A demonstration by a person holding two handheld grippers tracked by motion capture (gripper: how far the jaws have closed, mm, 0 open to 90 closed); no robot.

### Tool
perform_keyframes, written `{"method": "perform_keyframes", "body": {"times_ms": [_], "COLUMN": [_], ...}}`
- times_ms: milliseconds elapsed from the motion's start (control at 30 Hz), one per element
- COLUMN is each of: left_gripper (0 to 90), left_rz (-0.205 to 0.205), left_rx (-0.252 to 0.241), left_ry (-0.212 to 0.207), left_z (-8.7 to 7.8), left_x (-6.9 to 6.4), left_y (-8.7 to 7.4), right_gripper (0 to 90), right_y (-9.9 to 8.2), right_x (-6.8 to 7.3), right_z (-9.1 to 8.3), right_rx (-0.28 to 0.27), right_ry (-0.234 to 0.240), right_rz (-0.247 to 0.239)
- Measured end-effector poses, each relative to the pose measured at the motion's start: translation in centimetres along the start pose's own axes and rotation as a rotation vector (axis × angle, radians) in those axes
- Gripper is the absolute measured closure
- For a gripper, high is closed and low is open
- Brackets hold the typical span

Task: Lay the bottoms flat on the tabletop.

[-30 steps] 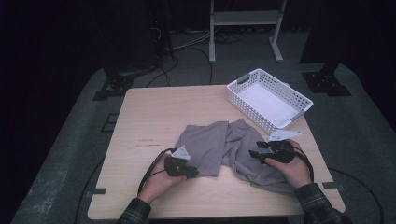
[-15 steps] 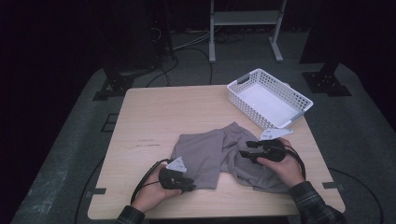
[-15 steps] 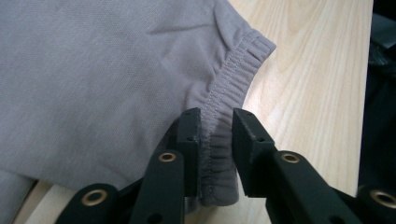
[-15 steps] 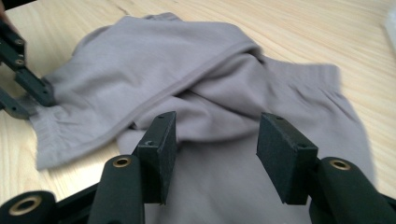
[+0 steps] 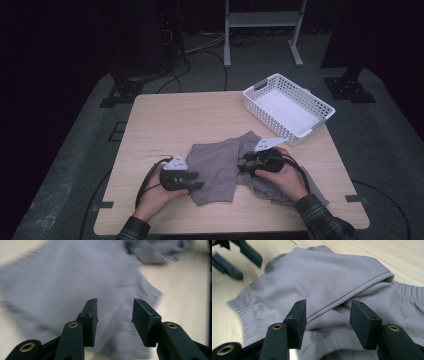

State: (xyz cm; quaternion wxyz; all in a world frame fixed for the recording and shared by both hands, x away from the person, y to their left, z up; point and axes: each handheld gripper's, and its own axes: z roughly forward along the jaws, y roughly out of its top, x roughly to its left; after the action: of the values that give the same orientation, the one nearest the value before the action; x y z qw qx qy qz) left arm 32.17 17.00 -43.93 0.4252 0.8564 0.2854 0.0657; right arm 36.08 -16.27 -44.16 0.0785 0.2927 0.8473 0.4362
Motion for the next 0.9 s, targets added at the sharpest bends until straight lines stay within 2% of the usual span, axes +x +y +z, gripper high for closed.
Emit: {"method": "perform_keyframes", "body": {"times_ms": [100,200,300,400,467,533,567,700,800,900], "left_gripper": [52.7,48.9,47.7,47.7,47.6,47.4,47.4,46.5,46.3,46.3], "left_rz": [-0.034,-0.053,-0.072,-0.08,-0.077,-0.078,-0.081,-0.076,-0.07,-0.066], "left_rx": [-0.029,-0.025,-0.024,-0.01,-0.001,0.0,-0.004,-0.017,-0.03,-0.035], "left_ry": [0.044,0.083,0.117,0.132,0.14,0.146,0.149,0.155,0.157,0.159], "left_z": [-0.6,-0.5,-0.1,0.5,0.9,1.2,1.2,1.0,0.7,0.5], "left_x": [1.5,2.7,3.9,4.5,4.8,5.2,5.2,5.1,4.9,4.8], "left_y": [0.0,0.1,0.1,0.1,0.1,0.1,0.2,0.3,0.3,0.4], "right_gripper": [43.3,40.6,40.6,53.7,71.5,86.2,89.2,89.7,89.8,89.8], "right_y": [0.1,0.3,0.6,0.8,0.8,0.8,0.8,1.0,1.0,0.6], "right_x": [-0.7,-1.4,-1.9,-1.9,-1.7,-1.5,-1.4,-0.6,0.7,2.1], "right_z": [1.0,1.9,2.7,3.3,3.3,3.0,2.7,1.6,0.2,-1.0], "right_rx": [0.004,0.024,0.021,0.038,0.036,0.027,0.022,0.008,-0.003,-0.005], "right_ry": [0.013,0.021,0.015,0.025,-0.001,0.018,0.025,0.069,0.102,0.159], "right_rz": [0.047,0.08,0.101,0.111,0.072,0.071,0.066,0.044,0.005,-0.02]}}
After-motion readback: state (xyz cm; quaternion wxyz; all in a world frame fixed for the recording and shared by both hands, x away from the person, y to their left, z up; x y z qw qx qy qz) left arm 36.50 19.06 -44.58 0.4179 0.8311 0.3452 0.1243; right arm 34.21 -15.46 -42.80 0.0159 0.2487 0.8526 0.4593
